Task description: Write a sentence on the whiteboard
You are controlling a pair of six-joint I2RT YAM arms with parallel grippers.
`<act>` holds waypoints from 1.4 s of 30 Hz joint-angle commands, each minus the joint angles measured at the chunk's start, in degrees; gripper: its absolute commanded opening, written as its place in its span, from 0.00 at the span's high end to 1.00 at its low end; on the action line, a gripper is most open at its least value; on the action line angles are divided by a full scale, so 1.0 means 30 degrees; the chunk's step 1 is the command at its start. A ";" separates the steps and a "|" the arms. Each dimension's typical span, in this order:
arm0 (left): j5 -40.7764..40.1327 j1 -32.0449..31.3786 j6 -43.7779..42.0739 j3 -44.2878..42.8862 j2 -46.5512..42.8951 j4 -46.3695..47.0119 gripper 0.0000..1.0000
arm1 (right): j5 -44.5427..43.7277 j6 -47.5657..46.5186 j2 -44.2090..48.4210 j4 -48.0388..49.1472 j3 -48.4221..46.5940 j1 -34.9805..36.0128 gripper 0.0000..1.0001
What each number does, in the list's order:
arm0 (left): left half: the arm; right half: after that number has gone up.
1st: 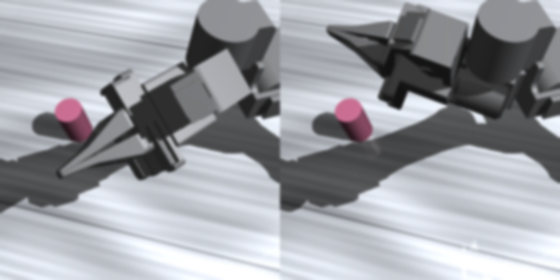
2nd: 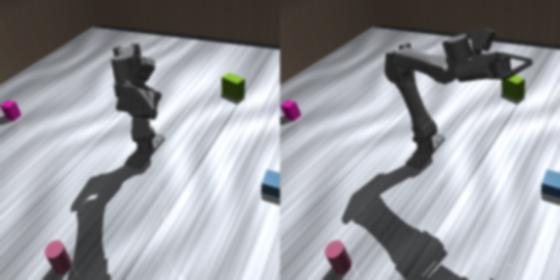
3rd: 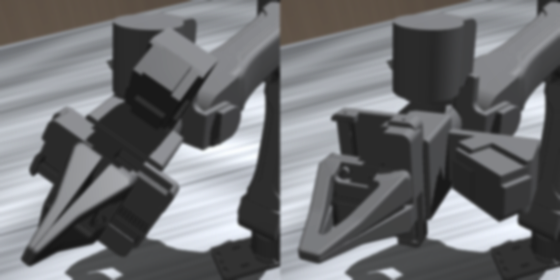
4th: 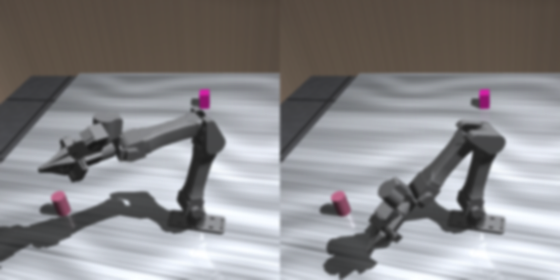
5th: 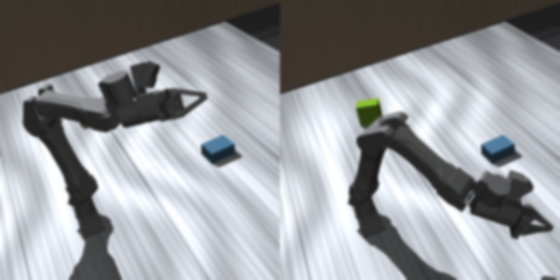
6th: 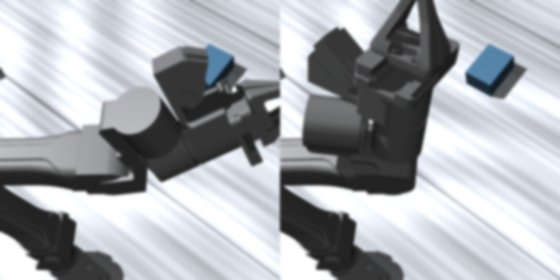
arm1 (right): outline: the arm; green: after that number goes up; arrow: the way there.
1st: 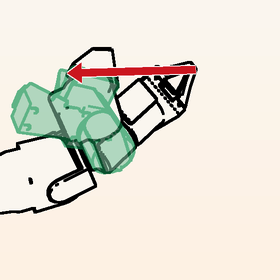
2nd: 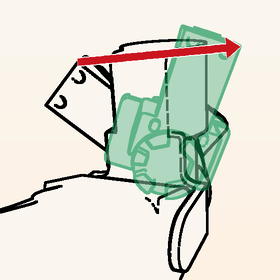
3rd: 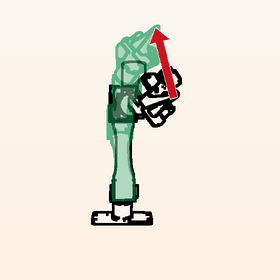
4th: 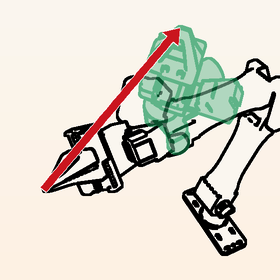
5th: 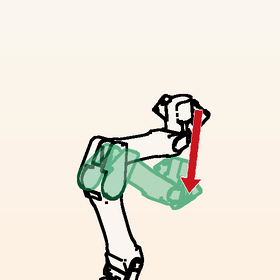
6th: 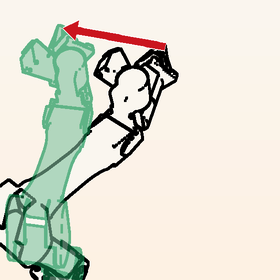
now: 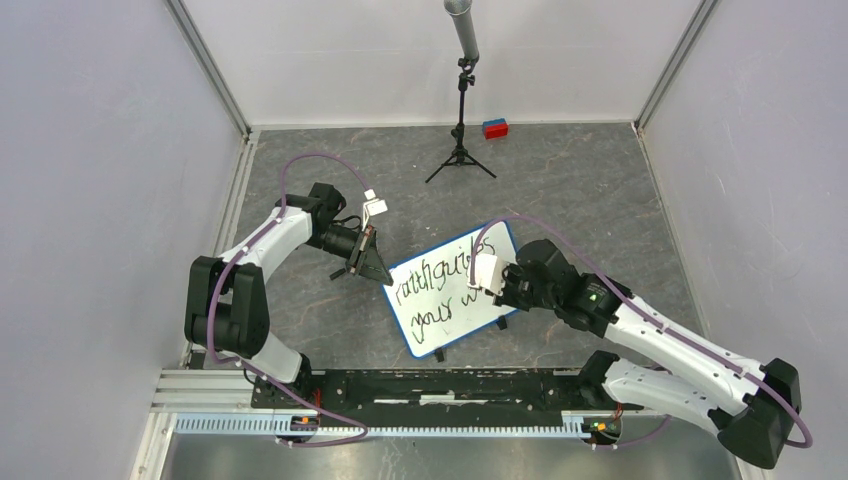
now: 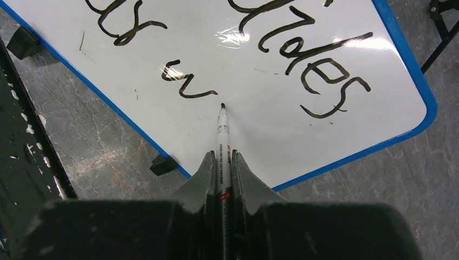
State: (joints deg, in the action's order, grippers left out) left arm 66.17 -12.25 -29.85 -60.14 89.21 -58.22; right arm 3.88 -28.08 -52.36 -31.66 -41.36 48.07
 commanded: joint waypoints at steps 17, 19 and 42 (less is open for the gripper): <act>-0.0465 -0.0164 -0.1316 -0.0051 0.0050 0.0412 0.98 | 0.1664 0.0101 -0.0218 0.0760 0.0250 -0.0080 1.00; -0.0458 -0.0164 -0.1313 -0.0051 0.0029 0.0400 0.97 | 0.1713 -0.0005 -0.0244 0.0570 0.0362 -0.0090 1.00; -0.0495 -0.0164 -0.1294 -0.0037 -0.0022 0.0388 0.97 | -0.0850 -0.0050 0.0437 0.0461 -0.0166 -0.0231 1.00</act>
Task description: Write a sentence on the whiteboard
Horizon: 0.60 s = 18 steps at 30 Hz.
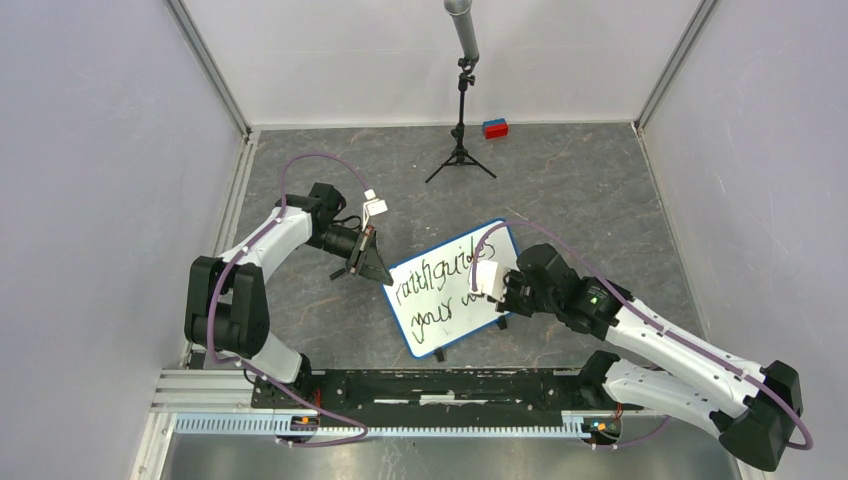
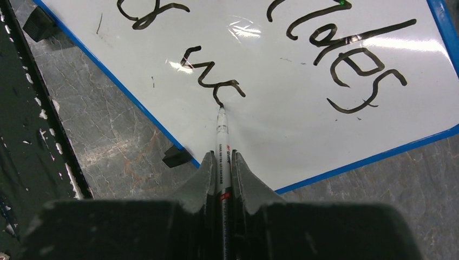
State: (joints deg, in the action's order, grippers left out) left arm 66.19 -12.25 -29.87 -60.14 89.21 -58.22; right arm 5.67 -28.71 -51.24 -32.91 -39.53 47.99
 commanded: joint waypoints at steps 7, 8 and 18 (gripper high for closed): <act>-0.0504 -0.0164 -0.1265 -0.0080 -0.0025 0.0408 0.97 | -0.1625 0.0283 -0.0031 0.1154 -0.1410 -0.0284 1.00; -0.0503 -0.0164 -0.1280 -0.0080 -0.0005 0.0394 0.98 | -0.1599 0.0283 -0.0053 0.1154 -0.1443 -0.0291 1.00; -0.0522 -0.0166 -0.1265 -0.0051 -0.0017 0.0397 0.98 | -0.0191 -0.0140 -0.0134 0.0063 -0.0474 -0.0292 1.00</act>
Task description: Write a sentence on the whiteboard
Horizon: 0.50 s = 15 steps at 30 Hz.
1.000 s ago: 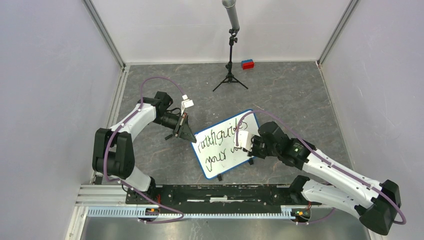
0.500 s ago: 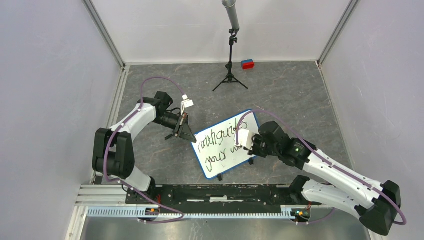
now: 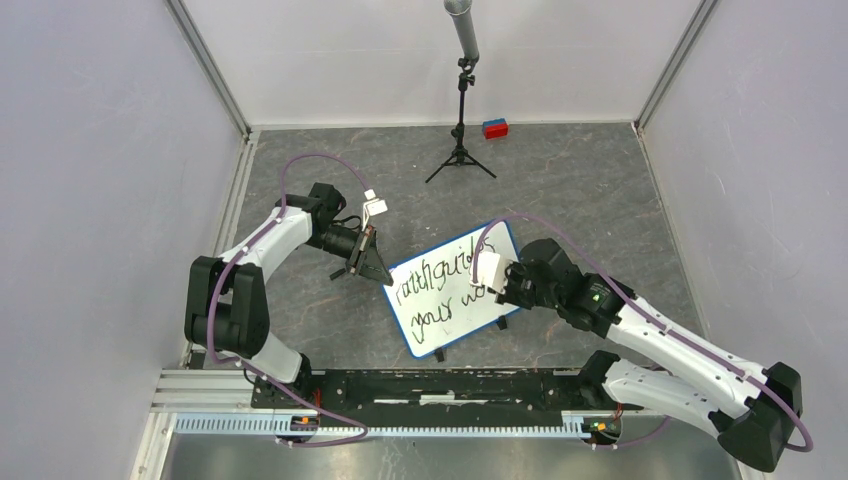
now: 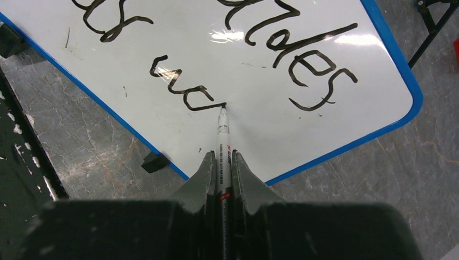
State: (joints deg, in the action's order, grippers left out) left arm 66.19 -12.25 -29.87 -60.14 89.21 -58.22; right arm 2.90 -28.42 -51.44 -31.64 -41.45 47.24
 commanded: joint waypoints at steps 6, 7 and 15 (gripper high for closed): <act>-0.0510 -0.0170 -0.1316 -0.0051 0.0026 0.0393 0.97 | 0.1021 -0.0531 -0.0080 -0.1197 0.0420 -0.0045 1.00; -0.0495 -0.0165 -0.1296 -0.0054 0.0003 0.0409 0.98 | 0.0830 -0.0593 -0.0044 -0.1209 0.0378 -0.0045 1.00; -0.0502 -0.0165 -0.1294 -0.0051 -0.0072 0.0408 0.98 | -0.0360 -0.0785 0.0362 -0.1842 -0.1383 -0.0043 1.00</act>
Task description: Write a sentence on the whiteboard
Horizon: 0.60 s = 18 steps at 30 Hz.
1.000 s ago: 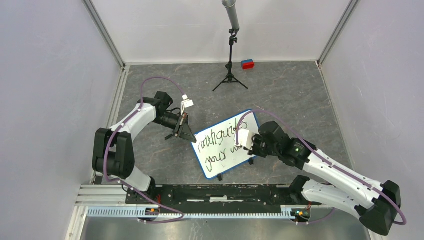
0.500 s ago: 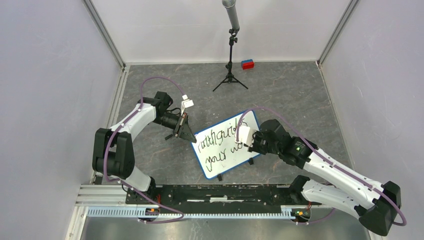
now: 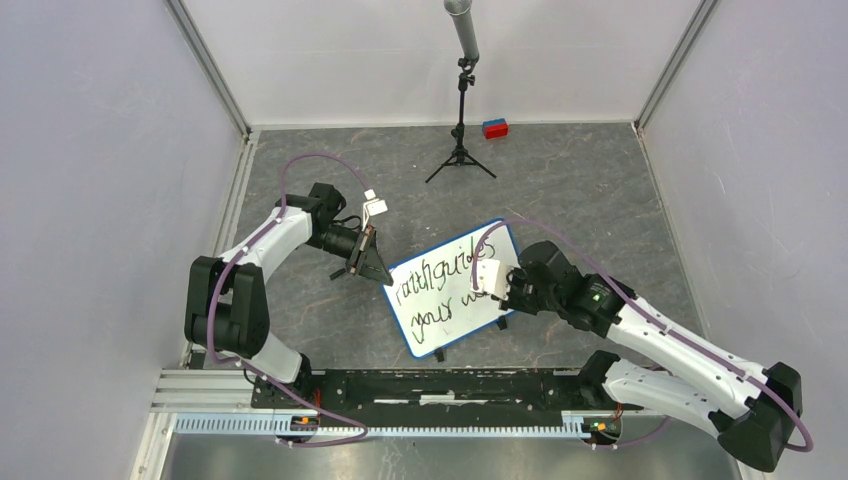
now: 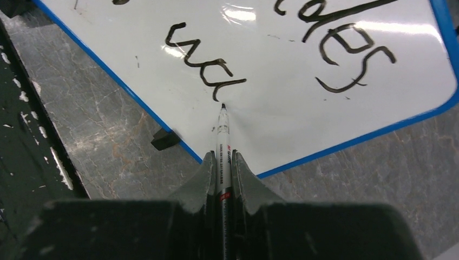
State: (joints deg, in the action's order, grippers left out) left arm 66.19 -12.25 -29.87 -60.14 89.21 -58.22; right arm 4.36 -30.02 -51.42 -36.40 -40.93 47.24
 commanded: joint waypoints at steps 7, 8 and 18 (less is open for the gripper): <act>-0.0497 -0.0165 -0.1248 -0.0051 -0.0105 0.0375 0.98 | -0.1088 -0.0173 0.0386 0.0374 -0.1792 -0.0045 1.00; -0.0523 -0.0168 -0.1221 -0.0066 -0.0106 0.0385 0.98 | -0.1046 -0.0181 0.0289 0.0483 -0.1704 -0.0059 1.00; -0.0495 -0.0168 -0.1184 -0.0081 -0.0065 0.0395 0.98 | -0.1130 -0.0246 -0.0321 0.1733 -0.0993 -0.0044 1.00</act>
State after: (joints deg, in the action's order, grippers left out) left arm 66.19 -12.25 -29.87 -60.14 89.21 -58.22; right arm 2.24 -30.30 -51.99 -34.76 -44.31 47.22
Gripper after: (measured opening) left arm 0.141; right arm 0.136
